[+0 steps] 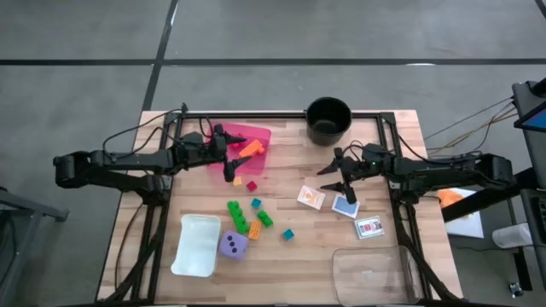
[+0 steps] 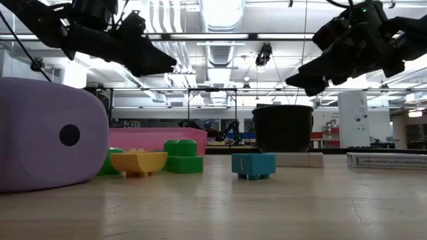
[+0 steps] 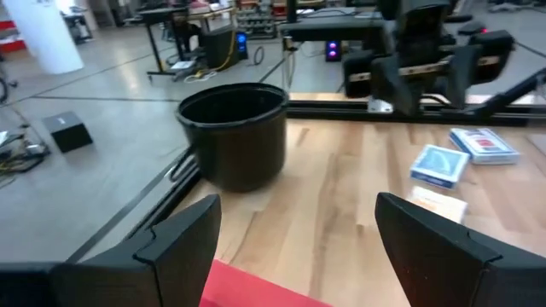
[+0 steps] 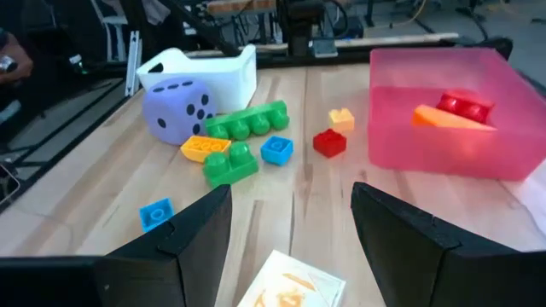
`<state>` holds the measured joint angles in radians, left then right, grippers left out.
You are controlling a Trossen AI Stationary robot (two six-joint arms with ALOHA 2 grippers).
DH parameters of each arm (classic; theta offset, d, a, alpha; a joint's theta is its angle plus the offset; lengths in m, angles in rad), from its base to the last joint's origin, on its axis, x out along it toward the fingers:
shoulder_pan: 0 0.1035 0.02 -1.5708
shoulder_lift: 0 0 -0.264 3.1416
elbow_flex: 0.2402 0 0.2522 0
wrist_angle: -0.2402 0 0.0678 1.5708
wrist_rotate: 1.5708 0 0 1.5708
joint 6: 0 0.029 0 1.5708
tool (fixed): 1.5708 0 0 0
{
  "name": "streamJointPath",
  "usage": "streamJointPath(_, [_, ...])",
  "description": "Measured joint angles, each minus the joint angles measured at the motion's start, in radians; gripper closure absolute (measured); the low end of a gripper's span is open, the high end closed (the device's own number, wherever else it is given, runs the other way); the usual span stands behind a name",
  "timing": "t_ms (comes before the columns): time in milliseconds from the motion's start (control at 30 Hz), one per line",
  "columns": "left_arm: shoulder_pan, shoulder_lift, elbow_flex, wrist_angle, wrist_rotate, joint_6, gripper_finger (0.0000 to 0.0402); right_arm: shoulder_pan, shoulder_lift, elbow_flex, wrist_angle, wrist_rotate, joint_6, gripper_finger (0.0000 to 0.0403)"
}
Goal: Pick & Place Toys
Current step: Put the bottom blue game piece into the red bin
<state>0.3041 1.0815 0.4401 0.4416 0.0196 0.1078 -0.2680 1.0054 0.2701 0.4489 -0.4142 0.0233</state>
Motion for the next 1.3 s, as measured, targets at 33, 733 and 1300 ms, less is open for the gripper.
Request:
streamJointPath(33, [-0.008, -0.002, -0.002, -0.001, 0.0, 0.0, 0.0086, 0.0, 0.014, 0.009, -0.003, -0.002, 0.004, 0.016])
streamJointPath(733, [-0.061, -0.005, -0.003, -0.066, 0.0, 0.007, 0.0086, 0.15, 0.582, 0.442, -0.061, -0.106, -0.016, 0.016])
streamJointPath(1300, [-0.061, -0.005, -0.002, -0.089, 0.0, 0.008, 0.0086, 0.175, 0.784, 0.655, -0.12, -0.182, 0.057, 0.016])
